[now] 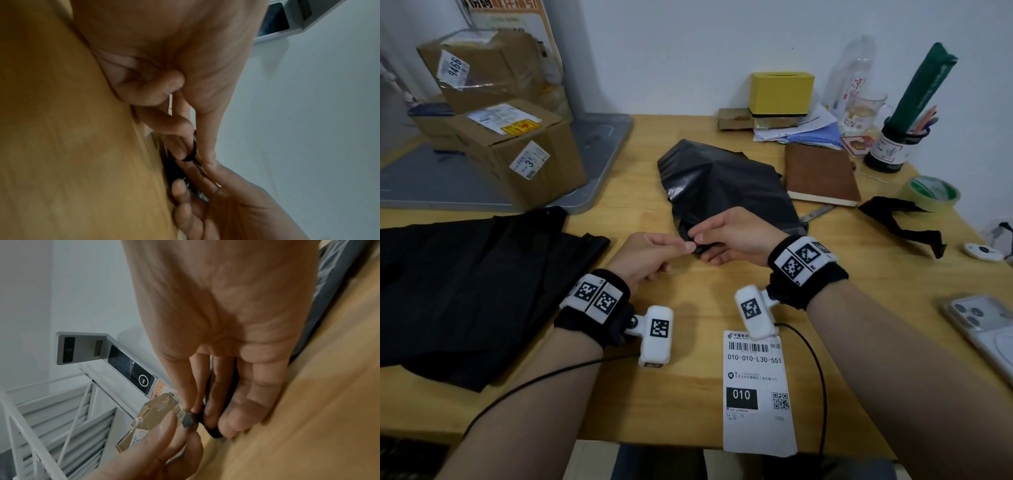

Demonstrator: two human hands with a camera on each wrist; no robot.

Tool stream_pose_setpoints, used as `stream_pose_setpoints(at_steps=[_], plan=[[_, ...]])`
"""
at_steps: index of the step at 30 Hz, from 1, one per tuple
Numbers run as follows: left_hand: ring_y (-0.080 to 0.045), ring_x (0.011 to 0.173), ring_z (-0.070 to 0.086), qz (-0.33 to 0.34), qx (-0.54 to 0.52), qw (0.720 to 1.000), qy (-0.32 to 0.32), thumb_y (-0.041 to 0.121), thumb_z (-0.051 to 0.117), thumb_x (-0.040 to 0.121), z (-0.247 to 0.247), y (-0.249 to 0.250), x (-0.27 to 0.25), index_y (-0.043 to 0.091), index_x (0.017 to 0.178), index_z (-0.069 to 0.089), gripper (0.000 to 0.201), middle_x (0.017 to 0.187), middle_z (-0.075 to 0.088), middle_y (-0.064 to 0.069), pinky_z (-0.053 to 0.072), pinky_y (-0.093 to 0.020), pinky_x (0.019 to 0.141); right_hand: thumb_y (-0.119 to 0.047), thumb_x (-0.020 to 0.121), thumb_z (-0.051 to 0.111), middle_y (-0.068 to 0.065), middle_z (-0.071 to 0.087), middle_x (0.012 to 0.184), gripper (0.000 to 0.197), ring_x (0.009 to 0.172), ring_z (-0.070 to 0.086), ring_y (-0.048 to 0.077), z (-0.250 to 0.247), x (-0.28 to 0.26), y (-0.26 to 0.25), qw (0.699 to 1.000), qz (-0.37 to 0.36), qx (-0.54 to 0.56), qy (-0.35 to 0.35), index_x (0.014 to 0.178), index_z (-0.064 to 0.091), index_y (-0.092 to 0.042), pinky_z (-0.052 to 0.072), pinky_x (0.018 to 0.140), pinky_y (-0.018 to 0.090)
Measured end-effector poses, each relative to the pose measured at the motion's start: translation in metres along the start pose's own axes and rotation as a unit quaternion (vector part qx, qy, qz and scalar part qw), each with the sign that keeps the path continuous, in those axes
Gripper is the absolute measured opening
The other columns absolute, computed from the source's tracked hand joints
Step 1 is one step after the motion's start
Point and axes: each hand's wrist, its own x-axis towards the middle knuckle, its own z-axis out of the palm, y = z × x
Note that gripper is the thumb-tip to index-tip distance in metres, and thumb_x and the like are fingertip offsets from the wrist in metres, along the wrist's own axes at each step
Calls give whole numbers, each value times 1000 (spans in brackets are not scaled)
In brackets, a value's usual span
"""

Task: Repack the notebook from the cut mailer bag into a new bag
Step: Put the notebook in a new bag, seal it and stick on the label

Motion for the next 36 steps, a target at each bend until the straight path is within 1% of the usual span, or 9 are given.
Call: stream_pose_setpoints(at_steps=[6,9,12,14,18,23,26,33,36], plan=[[2,29,40,-4,-1,1000,8,27,73,88,2,0,0,12,112,72,28,40,56,17,27,-11,34,-8,95,69,12,75,90,20,72,68,20,2,0,-2,1000,-2,-17,-1,115,74,-7,57,63,30],[3,29,40,6,1,1000,-4,25,69,92,0,0,-1,11,107,72,21,41,56,19,25,-10,33,-9,94,70,10,77,90,20,68,68,20,4,-2,-4,999,9,-31,9,113,74,-9,53,52,28],[2,36,43,13,-2,1000,-21,25,68,93,-3,-2,-2,15,102,73,15,50,63,19,27,-10,36,-14,92,74,15,77,98,17,62,64,17,6,-5,-7,999,12,-53,10,107,77,-9,47,45,25],[2,40,45,17,-7,999,-29,25,67,93,-5,-3,-3,16,103,74,16,57,66,18,27,-11,37,-18,90,76,17,77,98,16,57,60,15,7,-5,-8,998,9,-67,5,103,79,-8,44,43,24],[3,34,43,28,-9,999,-38,23,64,95,-5,-2,-7,17,103,72,13,48,60,18,25,-10,35,-24,85,82,7,72,81,21,52,53,12,11,-5,-9,995,9,-97,9,98,79,-8,36,41,24],[2,46,47,28,-28,998,-38,24,68,92,-7,-5,-4,21,100,76,11,68,71,15,27,-13,39,-28,86,81,1,68,71,21,49,49,8,11,-5,-11,993,10,-120,20,99,80,-11,35,42,23],[2,46,47,23,-34,999,-35,24,68,92,-7,-5,-3,24,97,76,9,73,73,14,28,-12,39,-28,88,79,0,68,69,18,48,49,8,10,-6,-11,993,12,-115,18,100,80,-13,35,41,22],[3,39,44,-2,-10,999,-33,29,69,90,-6,-2,-1,22,96,77,11,63,68,17,28,-12,37,-32,91,75,0,66,68,18,47,49,10,8,-6,-8,994,8,-96,42,99,80,-17,33,40,22],[0,40,43,-11,-11,999,-30,28,70,89,-4,-1,1,23,91,76,8,59,66,16,26,-14,37,-33,92,75,0,66,69,18,47,49,9,7,-7,-6,994,8,-96,43,100,80,-18,33,38,21]])
